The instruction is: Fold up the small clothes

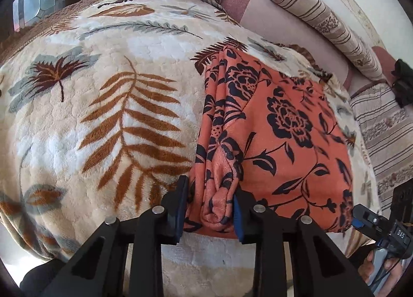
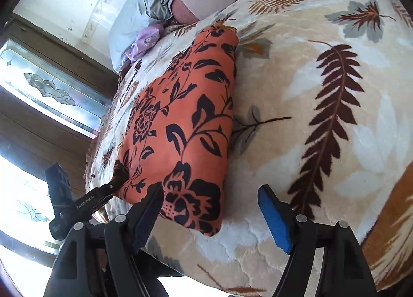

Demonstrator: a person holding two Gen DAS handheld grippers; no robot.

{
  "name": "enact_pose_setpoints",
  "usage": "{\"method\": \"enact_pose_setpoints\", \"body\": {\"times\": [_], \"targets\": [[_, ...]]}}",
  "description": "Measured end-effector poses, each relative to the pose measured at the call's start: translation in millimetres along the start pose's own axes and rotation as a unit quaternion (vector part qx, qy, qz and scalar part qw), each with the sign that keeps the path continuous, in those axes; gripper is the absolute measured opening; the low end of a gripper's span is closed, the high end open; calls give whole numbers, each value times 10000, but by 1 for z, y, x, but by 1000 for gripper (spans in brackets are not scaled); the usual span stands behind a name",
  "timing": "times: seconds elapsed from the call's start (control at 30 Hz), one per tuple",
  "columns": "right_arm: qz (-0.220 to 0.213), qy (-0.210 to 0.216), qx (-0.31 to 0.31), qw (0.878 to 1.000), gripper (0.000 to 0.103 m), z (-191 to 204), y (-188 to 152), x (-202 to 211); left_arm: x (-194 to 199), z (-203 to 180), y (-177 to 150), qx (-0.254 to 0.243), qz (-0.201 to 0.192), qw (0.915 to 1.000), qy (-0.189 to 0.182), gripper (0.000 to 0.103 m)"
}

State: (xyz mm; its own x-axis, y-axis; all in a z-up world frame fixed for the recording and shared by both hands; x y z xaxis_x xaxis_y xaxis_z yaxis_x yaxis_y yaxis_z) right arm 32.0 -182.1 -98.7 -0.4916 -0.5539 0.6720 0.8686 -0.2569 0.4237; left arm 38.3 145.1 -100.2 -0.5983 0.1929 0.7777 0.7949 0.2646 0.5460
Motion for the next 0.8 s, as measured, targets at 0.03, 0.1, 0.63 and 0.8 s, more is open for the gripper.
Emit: {"method": "enact_pose_setpoints", "body": {"times": [0.03,0.1,0.63,0.8], "targets": [[33,-9,-40,10000,80,-4,-3,-1,-2,-2,0,-37,24,10000,64,34],[-25,110,-87,9999,80,-7,-5,-1,-2,-4,3,-12,83,9998,174,40],[-81,607,-312,9976,80,-22,-10,7,-29,-30,95,-130,181,9995,234,43],[-95,578,-253,9980,80,-24,-10,10,-66,20,84,519,564,9946,705,2]]}}
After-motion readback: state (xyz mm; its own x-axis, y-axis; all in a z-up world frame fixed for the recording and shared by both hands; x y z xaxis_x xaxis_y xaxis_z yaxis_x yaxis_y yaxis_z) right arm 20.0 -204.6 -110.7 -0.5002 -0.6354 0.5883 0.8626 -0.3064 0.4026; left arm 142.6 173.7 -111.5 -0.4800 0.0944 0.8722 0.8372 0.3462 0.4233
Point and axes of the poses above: each gripper's, at about its wrist camera, not at the fingertips, and x roughly against the way its jaws point, z to its left, y to its top, the point moved 1 cm from there along -x, roughly the way its jaws point, and after that the axes turned 5 degrees about -z, right-handed, at the moved point
